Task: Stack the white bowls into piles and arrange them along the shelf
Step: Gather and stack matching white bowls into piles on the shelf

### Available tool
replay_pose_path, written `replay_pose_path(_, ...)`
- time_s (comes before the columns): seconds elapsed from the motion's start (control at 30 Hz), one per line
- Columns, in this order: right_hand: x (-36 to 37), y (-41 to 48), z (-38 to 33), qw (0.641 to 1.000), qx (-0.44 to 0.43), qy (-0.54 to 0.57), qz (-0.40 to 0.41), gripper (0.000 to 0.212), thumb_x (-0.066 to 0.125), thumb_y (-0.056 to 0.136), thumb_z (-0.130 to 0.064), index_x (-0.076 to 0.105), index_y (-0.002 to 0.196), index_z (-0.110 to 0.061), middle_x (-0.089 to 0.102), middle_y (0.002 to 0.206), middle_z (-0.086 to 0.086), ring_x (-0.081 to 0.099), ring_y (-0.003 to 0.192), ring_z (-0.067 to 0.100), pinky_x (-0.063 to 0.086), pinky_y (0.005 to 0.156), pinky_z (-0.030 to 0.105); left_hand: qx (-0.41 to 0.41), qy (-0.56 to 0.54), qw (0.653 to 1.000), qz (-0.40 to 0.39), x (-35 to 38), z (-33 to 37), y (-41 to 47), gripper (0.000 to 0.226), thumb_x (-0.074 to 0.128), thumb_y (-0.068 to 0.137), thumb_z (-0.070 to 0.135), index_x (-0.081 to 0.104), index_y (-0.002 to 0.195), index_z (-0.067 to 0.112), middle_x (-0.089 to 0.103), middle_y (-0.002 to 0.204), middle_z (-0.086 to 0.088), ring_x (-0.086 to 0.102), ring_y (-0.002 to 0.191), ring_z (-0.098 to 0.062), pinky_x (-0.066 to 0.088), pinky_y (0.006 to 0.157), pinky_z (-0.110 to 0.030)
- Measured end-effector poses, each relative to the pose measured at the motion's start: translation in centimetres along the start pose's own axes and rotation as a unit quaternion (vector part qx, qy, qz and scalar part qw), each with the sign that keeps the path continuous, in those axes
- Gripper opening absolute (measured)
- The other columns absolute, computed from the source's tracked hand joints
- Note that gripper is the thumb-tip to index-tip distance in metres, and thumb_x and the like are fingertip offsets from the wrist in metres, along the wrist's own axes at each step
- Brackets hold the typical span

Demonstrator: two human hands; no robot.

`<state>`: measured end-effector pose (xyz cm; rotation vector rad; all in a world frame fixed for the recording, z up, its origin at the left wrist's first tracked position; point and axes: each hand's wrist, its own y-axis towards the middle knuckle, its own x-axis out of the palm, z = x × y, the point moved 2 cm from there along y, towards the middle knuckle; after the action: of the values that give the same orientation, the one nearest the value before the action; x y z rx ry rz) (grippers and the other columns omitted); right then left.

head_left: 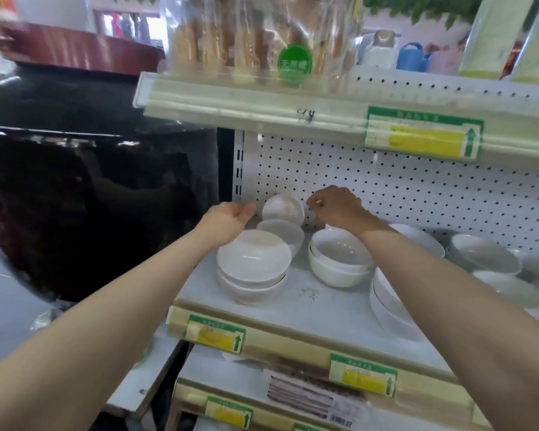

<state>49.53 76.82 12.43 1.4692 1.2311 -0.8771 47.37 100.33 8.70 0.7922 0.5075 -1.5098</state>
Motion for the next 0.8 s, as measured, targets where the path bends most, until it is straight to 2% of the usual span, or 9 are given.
replay_pose_path(0.07, 0.1, 2.0, 0.2, 0.999, 0.001, -0.032, -0.017, 0.027, 0.047, 0.095, -0.026, 0.07, 0.104, -0.037, 0.063, 0.12, -0.004, 0.056, 0.112, 0.028, 0.046, 0.096, 0.043, -0.022, 0.035, 0.998, -0.04, 0.2, 0.5, 1.3, 0.058, 0.031, 0.101, 0.055, 0.059, 0.13, 0.014, 0.059, 0.133, -0.01, 0.055, 0.12, -0.029, 0.042, 0.093, -0.033)
replay_pose_path(0.17, 0.7, 4.8, 0.4, 0.998, -0.004, -0.054, -0.022, 0.025, 0.047, 0.098, -0.029, 0.069, 0.106, -0.037, 0.061, 0.126, -0.003, 0.054, 0.114, 0.029, 0.043, 0.098, 0.043, -0.014, 0.064, 0.995, -0.073, 0.6, 0.8, 3.0, 0.059, 0.03, 0.101, 0.052, 0.063, 0.116, 0.005, 0.065, 0.116, -0.015, 0.06, 0.107, -0.03, 0.044, 0.083, -0.034)
replay_pose_path(0.27, 1.9, 6.7, 0.4, 0.996, -0.007, -0.08, -0.037, 0.03, 0.047, 0.1, -0.033, 0.062, 0.126, -0.035, 0.054, 0.139, -0.003, 0.045, 0.127, 0.028, 0.034, 0.102, 0.045, -0.012, 0.053, 0.994, -0.096, 1.4, -0.3, 4.5, 0.054, 0.034, 0.101, 0.05, 0.066, 0.107, 0.007, 0.068, 0.11, -0.014, 0.064, 0.101, -0.029, 0.048, 0.089, -0.038)
replay_pose_path(0.33, 2.6, 7.5, 0.3, 0.994, -0.011, -0.095, -0.049, 0.035, 0.047, 0.1, -0.034, 0.056, 0.133, -0.035, 0.05, 0.144, -0.003, 0.041, 0.131, 0.028, 0.03, 0.105, 0.047, -0.009, 0.037, 0.994, -0.102, 1.8, -1.1, 5.4, 0.046, 0.039, 0.101, 0.045, 0.067, 0.096, 0.01, 0.07, 0.105, -0.011, 0.066, 0.097, -0.027, 0.05, 0.089, -0.038)
replay_pose_path(0.4, 3.3, 8.1, 0.2, 0.993, -0.013, -0.101, -0.06, 0.039, 0.047, 0.1, -0.036, 0.05, 0.138, -0.037, 0.049, 0.145, -0.002, 0.04, 0.132, 0.029, 0.028, 0.106, 0.048, -0.002, 0.029, 0.993, -0.117, 2.2, -1.7, 6.2, 0.042, 0.043, 0.101, 0.042, 0.069, 0.097, 0.009, 0.071, 0.103, -0.009, 0.067, 0.095, -0.025, 0.052, 0.09, -0.039)
replay_pose_path(0.47, 3.9, 8.5, 0.0, 0.992, -0.012, -0.108, -0.068, 0.038, 0.046, 0.1, -0.036, 0.05, 0.138, -0.039, 0.049, 0.145, 0.0, 0.04, 0.132, 0.03, 0.027, 0.107, 0.049, 0.009, 0.02, 0.992, -0.128, 2.5, -2.3, 6.9, 0.042, 0.045, 0.1, 0.043, 0.072, 0.101, 0.011, 0.072, 0.1, -0.007, 0.068, 0.093, -0.023, 0.053, 0.091, -0.04)
replay_pose_path(0.63, 5.1, 9.5, -0.8, 0.986, -0.015, -0.158, -0.06, 0.032, 0.043, 0.102, -0.029, 0.059, 0.129, -0.035, 0.056, 0.135, 0.004, 0.046, 0.127, 0.03, 0.028, 0.108, 0.053, 0.02, -0.008, 0.989, -0.146, 2.8, -3.4, 7.4, 0.032, 0.049, 0.096, 0.045, 0.076, 0.095, 0.027, 0.074, 0.09, 0.007, 0.069, 0.085, -0.014, 0.053, 0.084, -0.031)
replay_pose_path(0.73, 5.6, 9.7, -1.3, 0.98, -0.022, -0.191, -0.047, 0.032, 0.042, 0.102, -0.025, 0.06, 0.127, -0.033, 0.061, 0.125, 0.005, 0.049, 0.122, 0.029, 0.03, 0.106, 0.051, 0.027, -0.018, 0.988, -0.15, 3.1, -3.8, 7.6, 0.034, 0.048, 0.097, 0.04, 0.073, 0.097, 0.016, 0.074, 0.091, 0.003, 0.069, 0.09, -0.021, 0.052, 0.087, -0.033)
replay_pose_path(0.8, 5.7, 9.7, -1.9, 0.967, -0.041, -0.252, -0.015, 0.034, 0.044, 0.097, -0.015, 0.061, 0.122, -0.029, 0.064, 0.115, 0.004, 0.052, 0.117, 0.027, 0.034, 0.093, 0.043, 0.026, -0.012, 0.987, -0.157, 3.1, -4.0, 7.4, 0.033, 0.048, 0.097, 0.037, 0.072, 0.096, 0.015, 0.074, 0.092, 0.004, 0.068, 0.094, -0.02, 0.052, 0.09, -0.036)
